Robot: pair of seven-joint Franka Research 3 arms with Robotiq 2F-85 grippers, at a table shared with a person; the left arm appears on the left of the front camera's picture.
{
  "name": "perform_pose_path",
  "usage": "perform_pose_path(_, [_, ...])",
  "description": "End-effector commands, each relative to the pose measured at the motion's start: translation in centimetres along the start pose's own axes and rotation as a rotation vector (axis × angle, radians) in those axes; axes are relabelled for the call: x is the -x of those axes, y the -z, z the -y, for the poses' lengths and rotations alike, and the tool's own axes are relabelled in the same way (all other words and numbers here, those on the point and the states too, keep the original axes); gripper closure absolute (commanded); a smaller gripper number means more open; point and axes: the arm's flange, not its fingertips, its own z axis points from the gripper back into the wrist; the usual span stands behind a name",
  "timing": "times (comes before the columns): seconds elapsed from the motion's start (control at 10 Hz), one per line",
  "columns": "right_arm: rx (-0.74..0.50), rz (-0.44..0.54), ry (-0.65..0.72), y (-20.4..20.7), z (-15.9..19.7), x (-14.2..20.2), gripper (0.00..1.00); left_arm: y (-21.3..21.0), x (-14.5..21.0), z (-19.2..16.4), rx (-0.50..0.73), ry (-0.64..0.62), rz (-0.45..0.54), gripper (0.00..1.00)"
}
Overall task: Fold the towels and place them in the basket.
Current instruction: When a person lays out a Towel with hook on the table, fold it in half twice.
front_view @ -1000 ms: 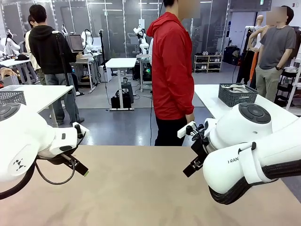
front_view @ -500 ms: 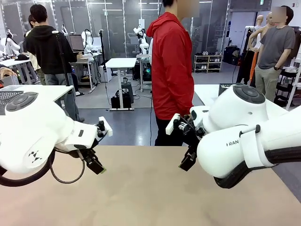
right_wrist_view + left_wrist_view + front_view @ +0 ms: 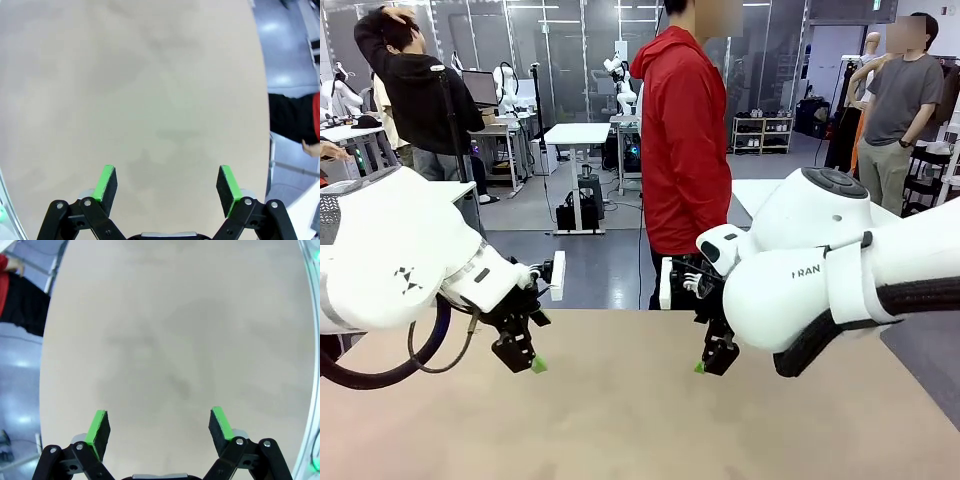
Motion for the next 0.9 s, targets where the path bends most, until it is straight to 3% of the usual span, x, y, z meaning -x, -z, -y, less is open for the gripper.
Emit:
perform_pose_path(0.0, [-0.091,0.013,-0.059,-0.1,0.9,0.3,0.00,0.4,0.7,-1.3,0.028,0.073,-0.011,0.00])
perform_pose_path(0.8, [-0.104,-0.020,-0.049,-0.2,0.4,0.1,0.00,1.3,1.1,-0.5,0.031,0.067,-0.051,0.00])
